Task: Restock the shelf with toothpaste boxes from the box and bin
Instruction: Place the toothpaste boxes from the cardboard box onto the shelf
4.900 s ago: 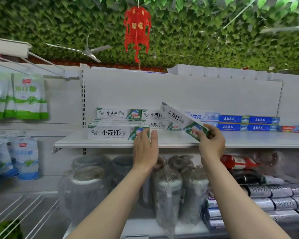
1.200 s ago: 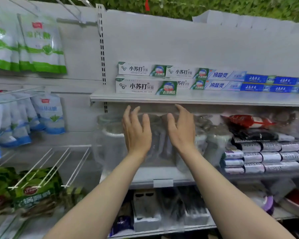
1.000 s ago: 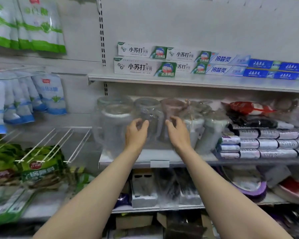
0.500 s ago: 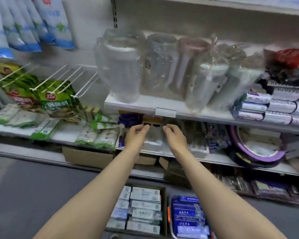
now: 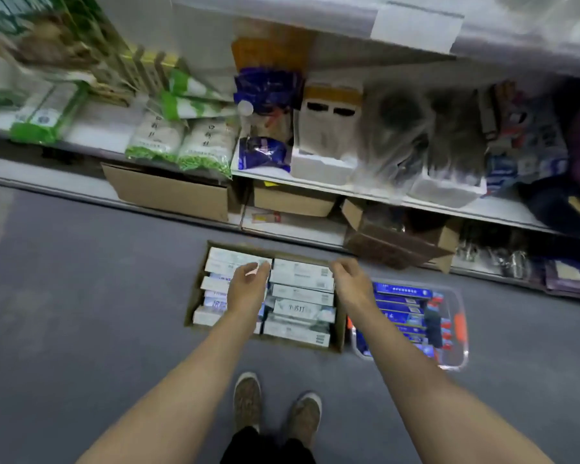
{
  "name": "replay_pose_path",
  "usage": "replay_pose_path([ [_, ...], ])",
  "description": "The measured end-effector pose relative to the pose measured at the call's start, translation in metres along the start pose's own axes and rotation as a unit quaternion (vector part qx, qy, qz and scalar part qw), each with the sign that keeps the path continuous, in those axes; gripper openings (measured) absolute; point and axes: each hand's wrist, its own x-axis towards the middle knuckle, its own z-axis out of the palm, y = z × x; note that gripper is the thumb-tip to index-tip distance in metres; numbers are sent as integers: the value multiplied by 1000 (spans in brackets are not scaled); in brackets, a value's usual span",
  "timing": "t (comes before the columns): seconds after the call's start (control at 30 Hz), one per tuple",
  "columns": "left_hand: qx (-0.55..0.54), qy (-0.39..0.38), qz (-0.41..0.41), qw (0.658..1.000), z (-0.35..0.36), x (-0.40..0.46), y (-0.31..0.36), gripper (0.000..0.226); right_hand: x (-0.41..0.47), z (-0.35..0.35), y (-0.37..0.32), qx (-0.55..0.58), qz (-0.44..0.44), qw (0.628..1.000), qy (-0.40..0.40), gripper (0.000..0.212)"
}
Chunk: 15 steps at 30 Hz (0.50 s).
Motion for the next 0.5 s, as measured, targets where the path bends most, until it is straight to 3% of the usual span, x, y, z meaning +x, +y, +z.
replay_pose_path([
  [0.23,13,8,-87,996,6,105,-107,43,81,82,99,53,98,994,-1,33],
  [0.5,-7,31,-98,995,42,212,-172,41,169,136,172,136,153,979,21,41],
])
